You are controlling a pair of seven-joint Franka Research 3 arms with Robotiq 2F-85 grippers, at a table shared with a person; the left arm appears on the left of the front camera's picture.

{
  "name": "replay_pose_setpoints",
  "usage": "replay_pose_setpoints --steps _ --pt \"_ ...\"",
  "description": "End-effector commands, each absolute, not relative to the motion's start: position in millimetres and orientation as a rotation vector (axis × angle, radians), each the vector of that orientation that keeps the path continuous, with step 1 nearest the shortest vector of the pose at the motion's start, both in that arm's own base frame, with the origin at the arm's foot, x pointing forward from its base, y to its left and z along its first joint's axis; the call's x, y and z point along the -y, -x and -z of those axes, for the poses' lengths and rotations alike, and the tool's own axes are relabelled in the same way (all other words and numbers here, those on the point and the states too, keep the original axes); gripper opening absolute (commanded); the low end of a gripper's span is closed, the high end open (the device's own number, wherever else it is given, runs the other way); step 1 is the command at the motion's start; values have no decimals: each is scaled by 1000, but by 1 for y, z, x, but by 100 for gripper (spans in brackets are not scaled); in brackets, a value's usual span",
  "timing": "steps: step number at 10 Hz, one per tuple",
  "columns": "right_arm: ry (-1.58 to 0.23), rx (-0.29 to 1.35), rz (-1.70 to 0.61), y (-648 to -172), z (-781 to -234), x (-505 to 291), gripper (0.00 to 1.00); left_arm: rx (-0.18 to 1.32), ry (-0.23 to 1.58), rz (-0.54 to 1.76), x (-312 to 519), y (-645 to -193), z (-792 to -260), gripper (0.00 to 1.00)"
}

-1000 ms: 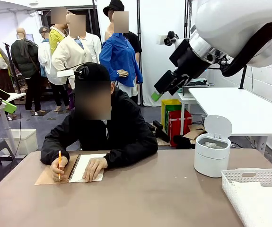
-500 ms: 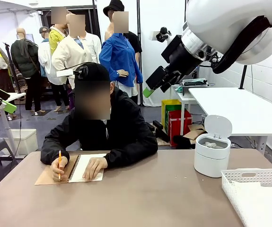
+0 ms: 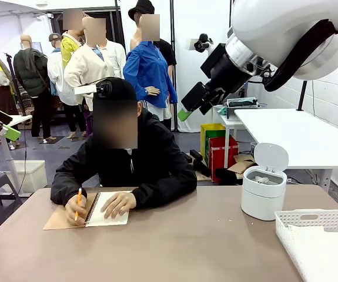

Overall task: Sort the paper based on its condition.
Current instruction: If a person hands you a paper, place it in the Organizing basket , and if it's crumpled, put it in the Trash can.

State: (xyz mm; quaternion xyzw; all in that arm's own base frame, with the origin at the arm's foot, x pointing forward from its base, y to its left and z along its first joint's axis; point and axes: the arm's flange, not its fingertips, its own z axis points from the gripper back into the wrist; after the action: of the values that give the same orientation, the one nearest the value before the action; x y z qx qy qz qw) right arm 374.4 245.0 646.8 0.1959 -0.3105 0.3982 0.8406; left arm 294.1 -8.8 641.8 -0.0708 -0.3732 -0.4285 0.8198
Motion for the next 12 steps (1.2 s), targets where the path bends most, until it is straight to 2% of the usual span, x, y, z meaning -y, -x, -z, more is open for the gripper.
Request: replay_pose_setpoints --steps 1,12 --pt "-413 656 -842 -375 -647 -245 100 803 146 906 8 -295 -642 100" --pt "-413 656 -842 -375 -647 -245 100 803 146 906 8 -295 -642 100"
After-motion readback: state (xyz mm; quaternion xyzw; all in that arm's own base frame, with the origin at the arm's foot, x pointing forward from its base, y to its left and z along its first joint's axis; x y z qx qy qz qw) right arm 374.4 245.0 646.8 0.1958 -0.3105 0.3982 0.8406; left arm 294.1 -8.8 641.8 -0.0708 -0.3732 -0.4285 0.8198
